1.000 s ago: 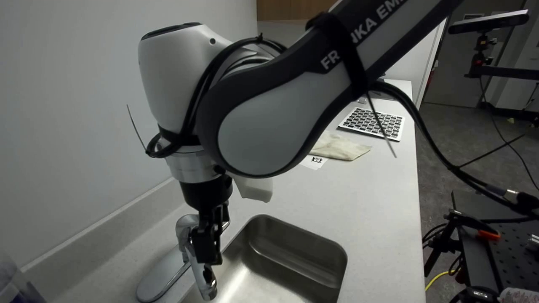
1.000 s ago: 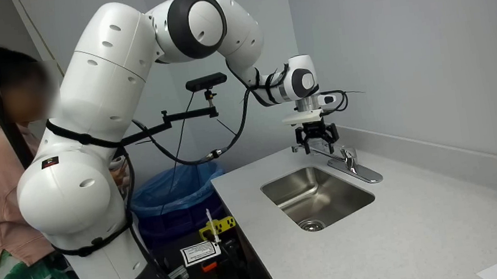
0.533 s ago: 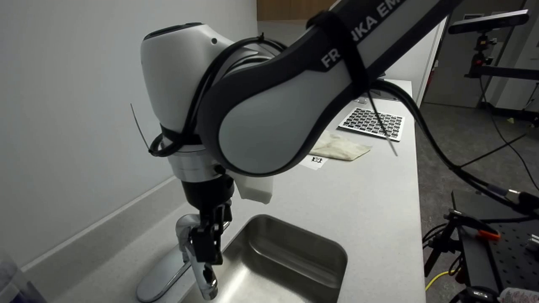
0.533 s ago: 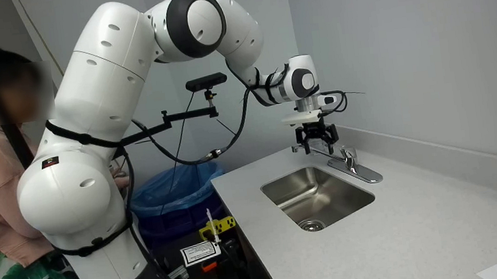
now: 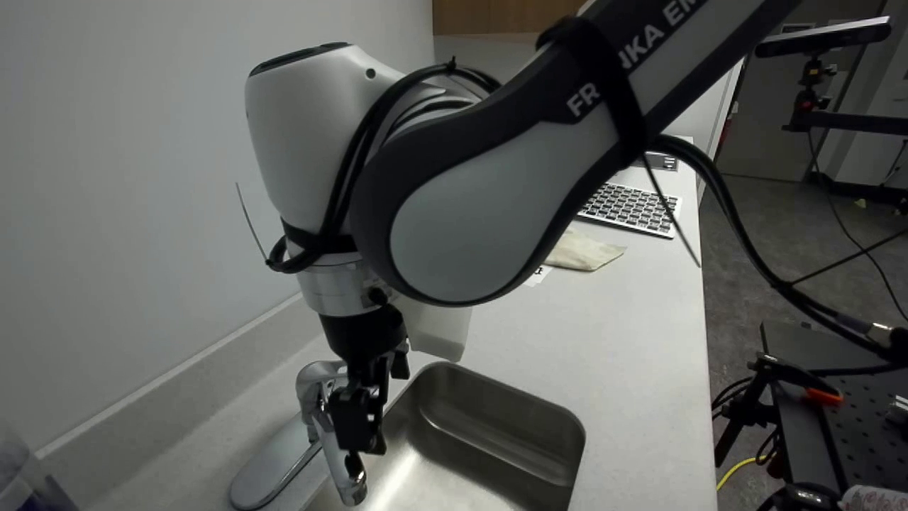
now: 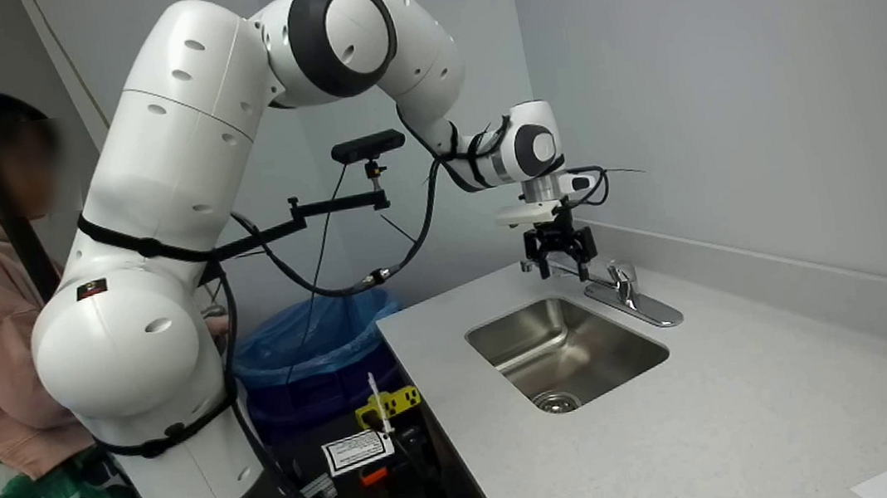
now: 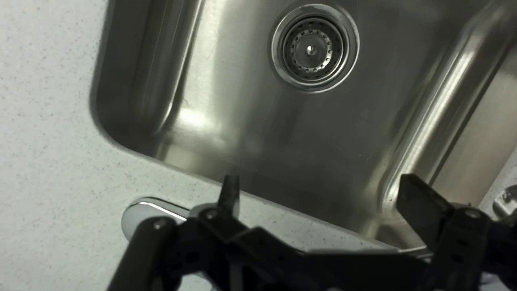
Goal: Push the faucet to the left
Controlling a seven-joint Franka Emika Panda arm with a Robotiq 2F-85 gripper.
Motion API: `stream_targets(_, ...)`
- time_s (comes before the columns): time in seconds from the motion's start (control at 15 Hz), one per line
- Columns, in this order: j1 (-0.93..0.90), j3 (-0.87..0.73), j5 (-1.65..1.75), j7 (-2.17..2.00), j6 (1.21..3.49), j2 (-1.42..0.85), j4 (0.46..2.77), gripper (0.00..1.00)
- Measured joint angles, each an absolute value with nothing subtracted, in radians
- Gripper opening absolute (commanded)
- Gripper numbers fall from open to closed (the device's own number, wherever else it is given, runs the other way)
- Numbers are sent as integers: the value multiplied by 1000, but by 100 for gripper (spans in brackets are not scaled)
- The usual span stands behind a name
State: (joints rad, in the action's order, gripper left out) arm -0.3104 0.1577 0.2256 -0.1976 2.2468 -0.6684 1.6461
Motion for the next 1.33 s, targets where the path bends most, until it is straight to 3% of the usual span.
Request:
stream_targets(0.67,-363,129,225,-406,2285,-657,1658,0)
stream_targets(1.33,-379,114,125,-563,2330,-664,1641,0)
